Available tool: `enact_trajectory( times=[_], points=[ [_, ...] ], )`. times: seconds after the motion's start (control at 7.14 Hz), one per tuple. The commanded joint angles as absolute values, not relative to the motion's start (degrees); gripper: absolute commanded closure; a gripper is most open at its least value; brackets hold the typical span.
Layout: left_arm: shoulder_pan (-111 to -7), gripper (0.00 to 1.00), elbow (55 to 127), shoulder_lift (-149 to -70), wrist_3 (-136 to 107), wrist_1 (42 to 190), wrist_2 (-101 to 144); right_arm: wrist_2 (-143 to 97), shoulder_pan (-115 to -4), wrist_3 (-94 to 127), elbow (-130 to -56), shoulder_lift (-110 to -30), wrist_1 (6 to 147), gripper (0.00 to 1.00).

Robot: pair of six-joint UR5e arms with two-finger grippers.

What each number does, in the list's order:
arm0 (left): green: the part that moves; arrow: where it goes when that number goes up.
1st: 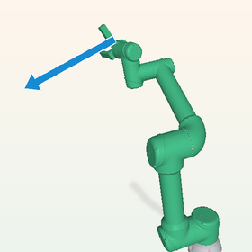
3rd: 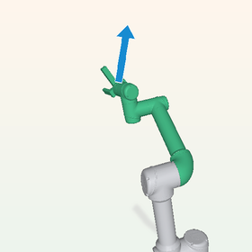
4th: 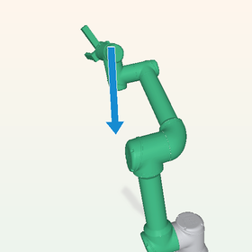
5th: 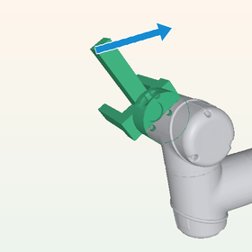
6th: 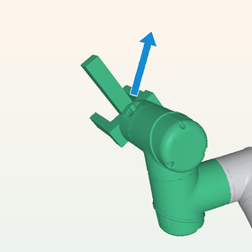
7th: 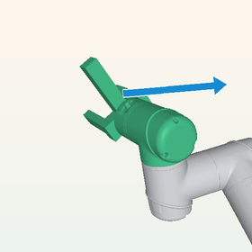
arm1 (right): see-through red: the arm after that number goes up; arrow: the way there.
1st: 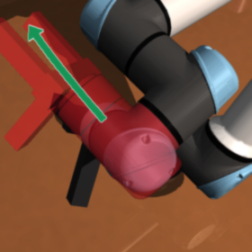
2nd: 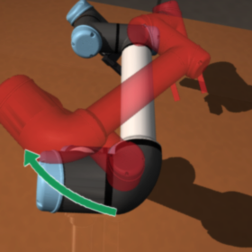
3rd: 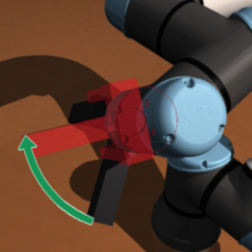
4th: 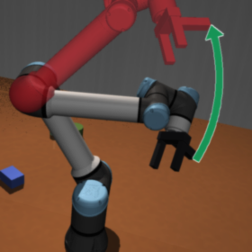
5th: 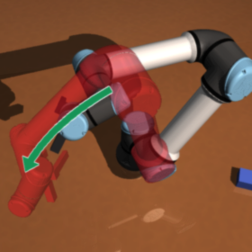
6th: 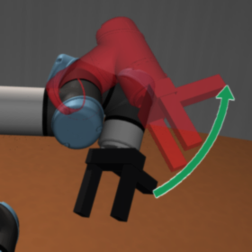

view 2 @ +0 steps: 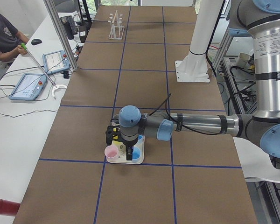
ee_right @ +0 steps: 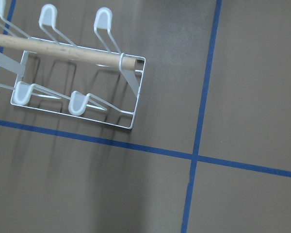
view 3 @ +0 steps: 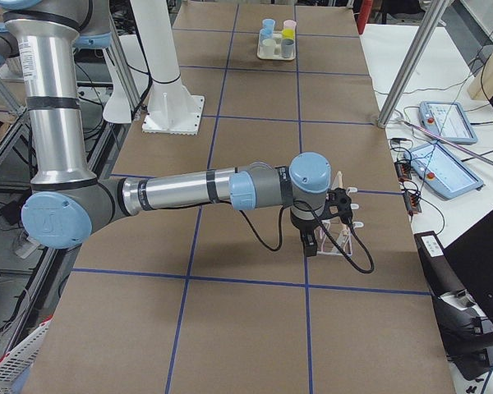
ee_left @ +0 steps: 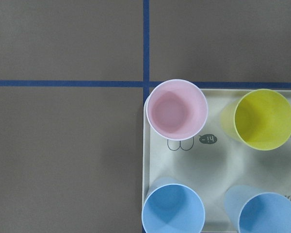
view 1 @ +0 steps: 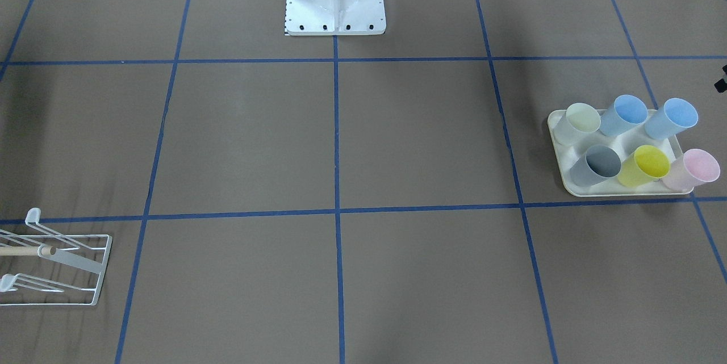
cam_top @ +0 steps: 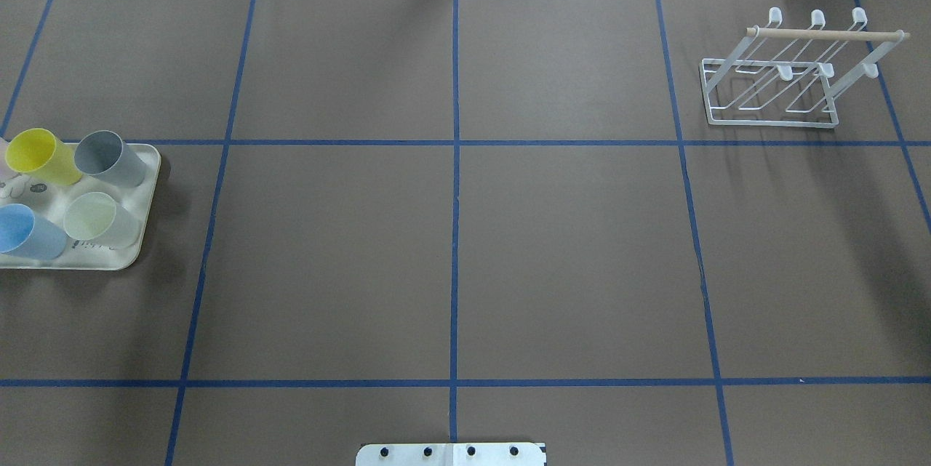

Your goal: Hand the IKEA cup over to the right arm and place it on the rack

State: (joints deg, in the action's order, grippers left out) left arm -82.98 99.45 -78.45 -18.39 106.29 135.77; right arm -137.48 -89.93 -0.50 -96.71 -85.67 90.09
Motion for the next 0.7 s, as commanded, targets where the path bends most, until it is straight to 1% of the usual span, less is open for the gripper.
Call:
enact_trajectory(
  times=[0.0,0.28,0.56],
  points=[
    [-79.37,0.03,94.68,-76.72,-24.35,116.26,135.44,-140.25,-88.95,3.08,-98.08,-85.61,90.09,0.00],
    [-78.67,0.07,92.12,-77.95,-24.26,116.72,135.44,-142.91,-88.77,3.08,-98.43,-85.61,90.09,0.00],
    [-77.00,0.08,90.01,-79.45,-24.35,117.33,135.35,-142.82,-88.07,3.16,-98.35,-84.73,90.09,0.00]
  ],
)
